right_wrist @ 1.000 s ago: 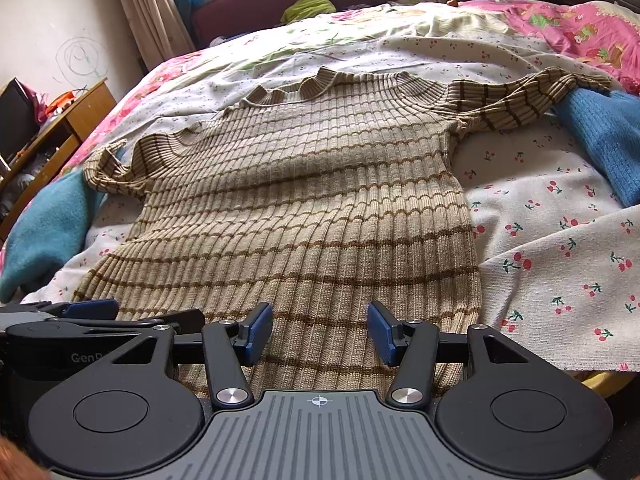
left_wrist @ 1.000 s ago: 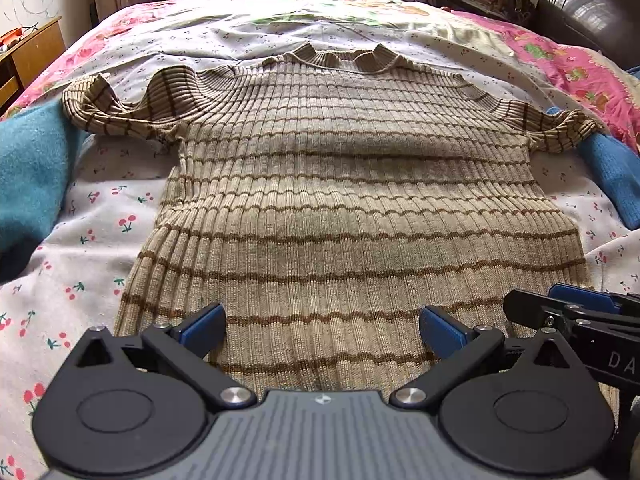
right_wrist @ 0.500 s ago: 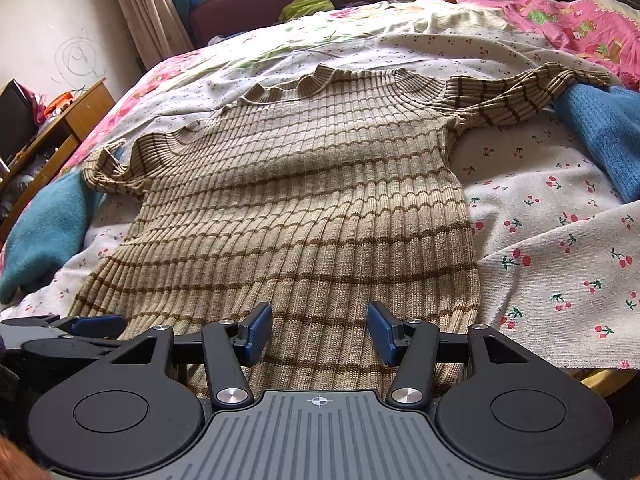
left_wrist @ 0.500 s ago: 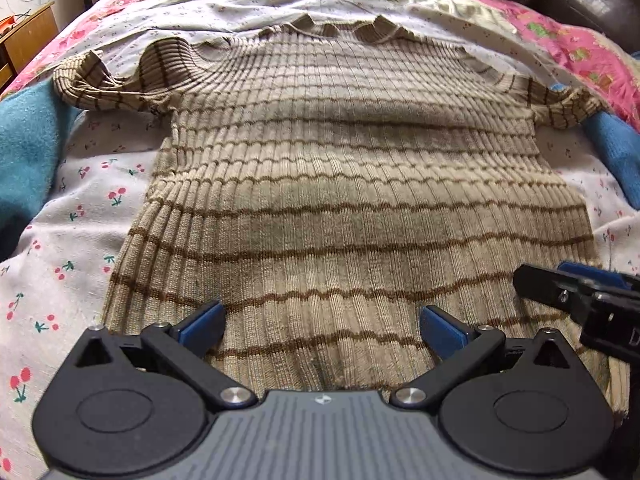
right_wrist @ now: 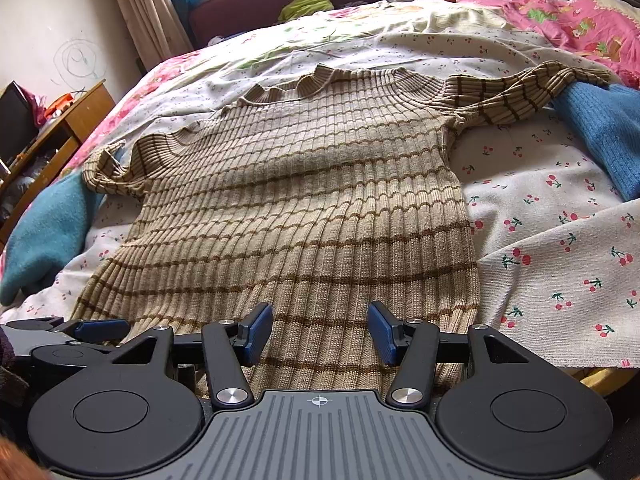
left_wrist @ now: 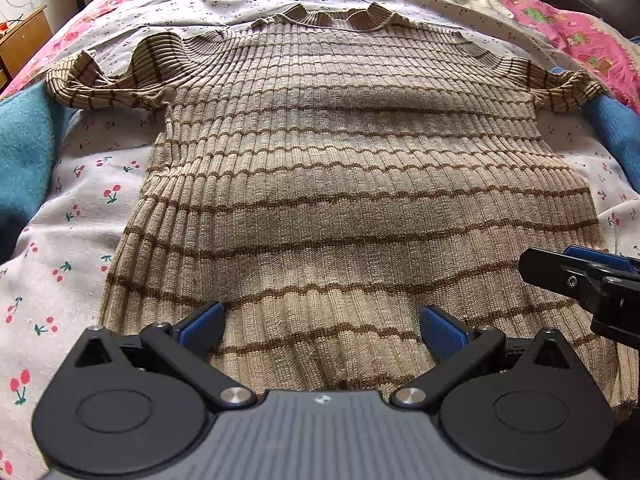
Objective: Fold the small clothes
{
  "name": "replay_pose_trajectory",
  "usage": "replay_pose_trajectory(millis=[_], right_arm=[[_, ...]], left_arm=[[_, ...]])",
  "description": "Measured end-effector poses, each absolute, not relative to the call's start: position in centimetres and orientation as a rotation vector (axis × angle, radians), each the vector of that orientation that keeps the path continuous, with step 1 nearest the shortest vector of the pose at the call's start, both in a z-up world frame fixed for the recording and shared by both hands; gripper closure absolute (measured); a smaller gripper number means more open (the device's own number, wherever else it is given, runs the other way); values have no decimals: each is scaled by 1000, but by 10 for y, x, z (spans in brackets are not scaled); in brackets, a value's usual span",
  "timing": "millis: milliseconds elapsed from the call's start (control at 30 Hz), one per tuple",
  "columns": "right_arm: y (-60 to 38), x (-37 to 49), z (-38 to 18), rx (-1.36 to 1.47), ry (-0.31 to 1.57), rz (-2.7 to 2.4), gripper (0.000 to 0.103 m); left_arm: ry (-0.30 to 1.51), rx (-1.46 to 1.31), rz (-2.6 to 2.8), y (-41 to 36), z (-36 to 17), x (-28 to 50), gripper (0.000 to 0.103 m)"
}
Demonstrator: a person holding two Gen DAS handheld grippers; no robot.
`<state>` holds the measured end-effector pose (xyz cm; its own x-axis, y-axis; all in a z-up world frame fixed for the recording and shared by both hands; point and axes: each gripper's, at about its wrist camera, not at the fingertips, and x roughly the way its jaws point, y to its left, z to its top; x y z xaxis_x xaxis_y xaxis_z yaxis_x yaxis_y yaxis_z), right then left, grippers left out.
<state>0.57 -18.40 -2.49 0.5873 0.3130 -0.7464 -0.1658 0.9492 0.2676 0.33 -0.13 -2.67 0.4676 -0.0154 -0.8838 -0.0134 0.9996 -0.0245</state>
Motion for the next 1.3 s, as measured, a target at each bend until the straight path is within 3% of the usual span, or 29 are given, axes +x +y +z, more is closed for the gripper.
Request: replay_pose_trajectory(millis=[1300], right_arm=[[-186,5,-28,190,906,285,50]], left_arm=[[990,-19,16,-2,-11,-5,0]])
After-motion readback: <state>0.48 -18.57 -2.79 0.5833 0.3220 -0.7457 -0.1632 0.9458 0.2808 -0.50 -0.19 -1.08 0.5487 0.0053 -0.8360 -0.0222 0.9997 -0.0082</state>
